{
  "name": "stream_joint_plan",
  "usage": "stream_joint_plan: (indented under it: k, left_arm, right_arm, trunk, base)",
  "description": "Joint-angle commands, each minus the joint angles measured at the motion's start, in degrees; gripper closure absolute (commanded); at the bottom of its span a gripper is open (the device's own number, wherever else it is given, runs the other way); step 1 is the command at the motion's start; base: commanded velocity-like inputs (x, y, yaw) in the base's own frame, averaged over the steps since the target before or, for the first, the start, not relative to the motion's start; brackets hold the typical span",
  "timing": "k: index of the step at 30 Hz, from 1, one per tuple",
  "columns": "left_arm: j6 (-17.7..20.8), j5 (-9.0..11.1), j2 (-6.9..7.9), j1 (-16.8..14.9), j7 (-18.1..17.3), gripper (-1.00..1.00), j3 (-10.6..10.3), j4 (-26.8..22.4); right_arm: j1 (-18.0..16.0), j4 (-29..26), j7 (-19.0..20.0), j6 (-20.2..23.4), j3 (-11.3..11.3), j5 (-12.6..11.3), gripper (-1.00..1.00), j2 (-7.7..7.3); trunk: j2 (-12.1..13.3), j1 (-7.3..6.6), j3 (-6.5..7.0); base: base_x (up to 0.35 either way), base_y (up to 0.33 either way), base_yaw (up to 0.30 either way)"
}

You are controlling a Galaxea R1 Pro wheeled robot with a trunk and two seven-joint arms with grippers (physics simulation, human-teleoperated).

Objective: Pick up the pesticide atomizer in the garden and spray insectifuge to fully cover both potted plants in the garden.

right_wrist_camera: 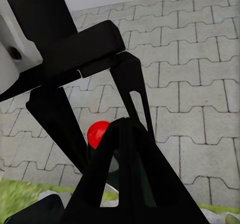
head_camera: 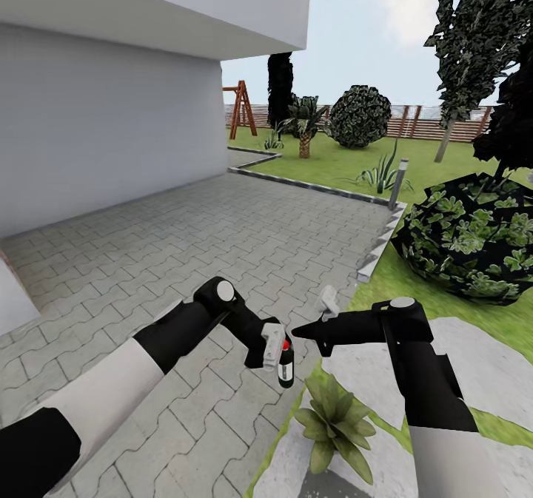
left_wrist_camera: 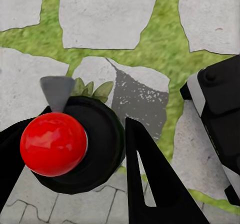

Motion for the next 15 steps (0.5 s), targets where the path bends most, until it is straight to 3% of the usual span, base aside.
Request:
stream_joint_plan:
  k: [1, 15]
  left_arm:
    - [0.59, -0.11, 0.03, -0.11, -0.22, 1.0, -0.09, -0.1]
    - [0.59, -0.11, 0.03, -1.6, -0.34, 1.0, -0.01, -0.1]
  right_arm:
    - [-0.07, -0.06, 0.58, 0.6, -0.11, 0.54, 1.0, 0.07]
    - [-0.07, -0.06, 0.6, 0.6, -0.11, 0.54, 1.0, 0.07]
  trunk:
    - [-0.13, 0.04, -0.13]
    - [-0.13, 0.04, -0.13]
  base:
    - [0.0, 0.0, 0.0]
    - [0.0, 0.0, 0.0]
